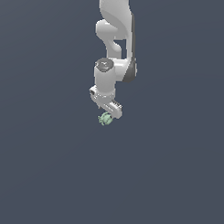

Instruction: Pick up the object and move it to a goal position.

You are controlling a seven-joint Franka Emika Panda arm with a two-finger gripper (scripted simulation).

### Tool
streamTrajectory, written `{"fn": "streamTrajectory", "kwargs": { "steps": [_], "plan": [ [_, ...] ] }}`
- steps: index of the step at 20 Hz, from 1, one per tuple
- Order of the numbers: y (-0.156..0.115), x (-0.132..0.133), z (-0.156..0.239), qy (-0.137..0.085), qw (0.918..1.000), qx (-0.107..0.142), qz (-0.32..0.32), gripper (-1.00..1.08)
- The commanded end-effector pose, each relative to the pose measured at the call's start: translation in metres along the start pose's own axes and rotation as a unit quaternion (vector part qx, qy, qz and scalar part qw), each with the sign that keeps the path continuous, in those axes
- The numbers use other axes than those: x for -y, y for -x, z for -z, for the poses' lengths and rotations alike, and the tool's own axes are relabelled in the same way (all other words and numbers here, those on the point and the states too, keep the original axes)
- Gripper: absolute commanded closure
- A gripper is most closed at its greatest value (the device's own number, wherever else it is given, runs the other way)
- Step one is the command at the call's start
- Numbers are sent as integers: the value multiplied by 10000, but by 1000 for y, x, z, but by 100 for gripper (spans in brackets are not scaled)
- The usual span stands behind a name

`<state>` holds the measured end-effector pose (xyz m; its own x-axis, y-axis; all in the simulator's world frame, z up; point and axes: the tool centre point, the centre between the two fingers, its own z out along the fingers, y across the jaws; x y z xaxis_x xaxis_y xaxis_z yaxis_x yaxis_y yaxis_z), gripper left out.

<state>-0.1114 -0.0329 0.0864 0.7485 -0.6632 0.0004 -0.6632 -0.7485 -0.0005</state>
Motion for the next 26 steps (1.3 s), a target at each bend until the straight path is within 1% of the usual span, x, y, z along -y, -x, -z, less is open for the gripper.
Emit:
{"fn": "streamTrajectory", "kwargs": {
  "steps": [1,7,12,13,26],
  "plan": [
    [1,-1,-9,4,10000,2,-5,-92],
    [1,-1,-35,4,10000,2,-19,-92],
    [1,-1,-41,2,10000,3,-22,-92],
    [1,-1,-41,2,10000,3,-22,108],
    [3,1,-38,-3,10000,-2,-17,108]
  ]
}}
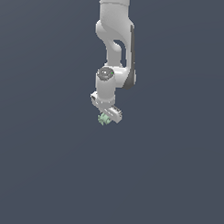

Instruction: Pick up the object and move it to a goal position.

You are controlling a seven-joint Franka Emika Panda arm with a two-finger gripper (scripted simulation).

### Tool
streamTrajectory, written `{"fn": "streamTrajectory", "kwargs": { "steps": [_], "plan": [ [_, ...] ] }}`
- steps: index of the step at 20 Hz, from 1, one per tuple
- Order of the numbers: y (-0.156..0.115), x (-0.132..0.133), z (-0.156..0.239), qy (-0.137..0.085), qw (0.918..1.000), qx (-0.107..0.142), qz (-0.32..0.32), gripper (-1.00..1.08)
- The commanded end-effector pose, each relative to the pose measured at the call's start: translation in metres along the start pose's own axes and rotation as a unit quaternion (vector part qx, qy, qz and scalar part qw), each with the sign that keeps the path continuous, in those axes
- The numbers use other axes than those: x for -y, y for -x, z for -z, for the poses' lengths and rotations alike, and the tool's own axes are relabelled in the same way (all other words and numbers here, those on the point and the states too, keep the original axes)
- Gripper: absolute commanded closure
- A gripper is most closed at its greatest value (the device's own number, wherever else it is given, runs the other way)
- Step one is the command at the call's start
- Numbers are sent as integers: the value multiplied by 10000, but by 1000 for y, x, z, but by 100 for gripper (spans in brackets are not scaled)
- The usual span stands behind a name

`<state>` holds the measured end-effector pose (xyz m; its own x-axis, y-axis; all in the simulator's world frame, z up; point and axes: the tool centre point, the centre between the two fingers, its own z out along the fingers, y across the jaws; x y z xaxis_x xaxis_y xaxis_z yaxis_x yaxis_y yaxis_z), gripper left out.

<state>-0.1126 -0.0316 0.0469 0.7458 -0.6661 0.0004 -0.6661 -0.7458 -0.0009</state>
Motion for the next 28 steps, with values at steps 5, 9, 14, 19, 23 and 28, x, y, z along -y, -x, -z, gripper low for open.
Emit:
{"fn": "streamTrajectory", "kwargs": {
  "steps": [5,9,14,19,23,28],
  "plan": [
    [13,10,12,-2,10000,-2,3,108],
    [29,23,27,-2,10000,-2,3,108],
    [57,46,54,4,10000,-5,0,108],
    [93,76,90,9,10000,-11,-1,108],
    [124,102,121,13,10000,-16,-2,108],
    [161,134,157,13,10000,-16,-2,108]
  ]
}}
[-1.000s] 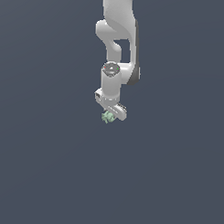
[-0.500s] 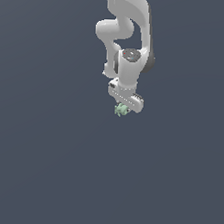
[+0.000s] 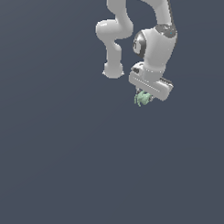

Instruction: Pick up the object and move it to a goal position.

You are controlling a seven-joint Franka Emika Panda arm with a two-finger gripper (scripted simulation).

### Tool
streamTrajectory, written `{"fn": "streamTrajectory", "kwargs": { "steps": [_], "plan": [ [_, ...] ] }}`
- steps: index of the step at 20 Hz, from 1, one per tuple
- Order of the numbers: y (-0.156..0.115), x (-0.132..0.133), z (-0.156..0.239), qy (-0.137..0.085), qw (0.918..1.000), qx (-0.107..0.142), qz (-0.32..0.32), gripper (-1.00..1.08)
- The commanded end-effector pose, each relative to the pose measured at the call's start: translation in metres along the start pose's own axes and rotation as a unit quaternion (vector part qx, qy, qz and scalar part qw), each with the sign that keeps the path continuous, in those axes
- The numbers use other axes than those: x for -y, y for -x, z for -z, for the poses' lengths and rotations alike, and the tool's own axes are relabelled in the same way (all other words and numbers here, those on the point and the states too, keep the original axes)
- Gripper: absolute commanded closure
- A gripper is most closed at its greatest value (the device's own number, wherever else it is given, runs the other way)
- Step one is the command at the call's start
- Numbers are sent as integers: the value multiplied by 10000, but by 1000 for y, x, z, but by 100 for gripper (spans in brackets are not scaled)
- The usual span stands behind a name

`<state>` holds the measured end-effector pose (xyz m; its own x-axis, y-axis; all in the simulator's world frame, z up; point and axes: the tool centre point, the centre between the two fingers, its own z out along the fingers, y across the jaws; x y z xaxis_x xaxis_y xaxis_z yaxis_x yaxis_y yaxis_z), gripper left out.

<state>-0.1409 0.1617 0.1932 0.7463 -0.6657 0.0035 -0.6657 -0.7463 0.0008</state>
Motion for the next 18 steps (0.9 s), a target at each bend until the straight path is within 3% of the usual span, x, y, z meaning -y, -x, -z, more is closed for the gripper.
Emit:
{"fn": "streamTrajectory", "kwargs": {
  "steps": [1,10,18],
  "plan": [
    [18,15,18,4,10000,1,-5,108],
    [59,54,60,-2,10000,14,-3,108],
    [64,61,66,-3,10000,17,-3,108]
  ]
}}
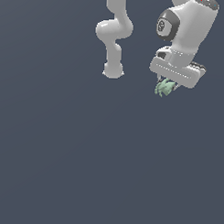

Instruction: Pick up the object and move it to a goal position.

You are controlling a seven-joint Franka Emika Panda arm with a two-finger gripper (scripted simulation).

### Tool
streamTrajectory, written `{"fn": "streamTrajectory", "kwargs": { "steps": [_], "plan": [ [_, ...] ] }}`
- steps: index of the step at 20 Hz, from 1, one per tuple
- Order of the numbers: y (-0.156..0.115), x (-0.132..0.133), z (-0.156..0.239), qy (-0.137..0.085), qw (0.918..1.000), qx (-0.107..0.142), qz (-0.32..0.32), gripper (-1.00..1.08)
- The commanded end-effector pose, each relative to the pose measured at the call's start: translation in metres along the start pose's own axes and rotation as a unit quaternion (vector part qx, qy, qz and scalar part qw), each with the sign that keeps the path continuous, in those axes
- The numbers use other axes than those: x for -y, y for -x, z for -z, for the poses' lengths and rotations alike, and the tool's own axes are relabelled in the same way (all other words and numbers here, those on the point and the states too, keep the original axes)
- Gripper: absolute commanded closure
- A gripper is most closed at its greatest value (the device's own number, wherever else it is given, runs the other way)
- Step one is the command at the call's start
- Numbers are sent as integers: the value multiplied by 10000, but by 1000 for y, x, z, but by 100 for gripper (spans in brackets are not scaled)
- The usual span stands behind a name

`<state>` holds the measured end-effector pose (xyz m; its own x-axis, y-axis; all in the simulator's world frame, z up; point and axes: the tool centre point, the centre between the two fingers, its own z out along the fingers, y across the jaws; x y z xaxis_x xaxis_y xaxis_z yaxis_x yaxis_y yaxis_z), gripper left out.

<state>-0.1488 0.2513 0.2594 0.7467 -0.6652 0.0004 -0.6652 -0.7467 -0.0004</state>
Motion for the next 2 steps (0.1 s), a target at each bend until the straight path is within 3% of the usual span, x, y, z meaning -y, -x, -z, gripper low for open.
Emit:
{"fn": "streamTrajectory", "kwargs": {
  "steps": [1,2],
  "plan": [
    [-2,-1,-1,3,10000,1,-6,108],
    [-2,-1,-1,3,10000,1,-6,108]
  ]
}}
